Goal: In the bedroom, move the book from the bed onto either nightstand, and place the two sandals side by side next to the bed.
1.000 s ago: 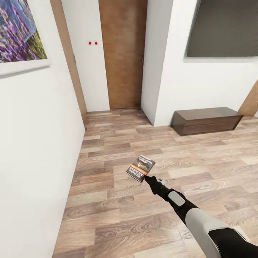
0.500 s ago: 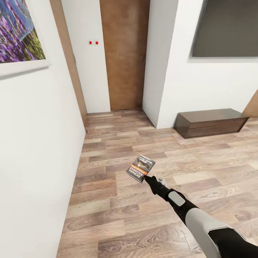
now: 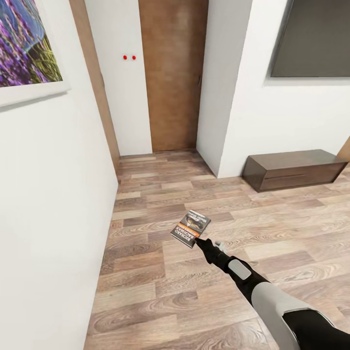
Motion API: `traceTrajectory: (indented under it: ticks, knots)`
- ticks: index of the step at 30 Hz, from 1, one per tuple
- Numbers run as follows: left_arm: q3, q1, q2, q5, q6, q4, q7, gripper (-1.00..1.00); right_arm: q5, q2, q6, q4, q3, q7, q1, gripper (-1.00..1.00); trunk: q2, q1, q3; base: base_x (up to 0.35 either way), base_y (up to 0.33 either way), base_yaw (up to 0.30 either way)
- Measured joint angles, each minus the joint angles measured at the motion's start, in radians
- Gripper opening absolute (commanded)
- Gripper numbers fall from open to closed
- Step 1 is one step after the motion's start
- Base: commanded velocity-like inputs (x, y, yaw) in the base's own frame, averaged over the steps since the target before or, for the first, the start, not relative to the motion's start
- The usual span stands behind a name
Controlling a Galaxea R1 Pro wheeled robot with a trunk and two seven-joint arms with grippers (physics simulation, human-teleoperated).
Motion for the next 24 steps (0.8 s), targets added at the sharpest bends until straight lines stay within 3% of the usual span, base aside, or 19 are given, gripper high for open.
traceTrajectory:
  ticks: [6, 24]
  knots:
    - [0.000, 0.000, 0.000, 0.000, 0.000, 0.000, 0.000, 1.00, 0.000, 0.000, 0.000, 0.000, 0.000, 0.000, 0.000, -1.00, 0.000, 0.000, 0.000, 0.234, 0.139, -0.076]
    - [0.000, 0.000, 0.000, -0.001, 0.001, 0.000, 0.000, 1.00, 0.000, 0.001, 0.000, 0.000, 0.000, 0.000, 0.000, -1.00, 0.000, 0.000, -0.002, 0.235, 0.085, -0.231]
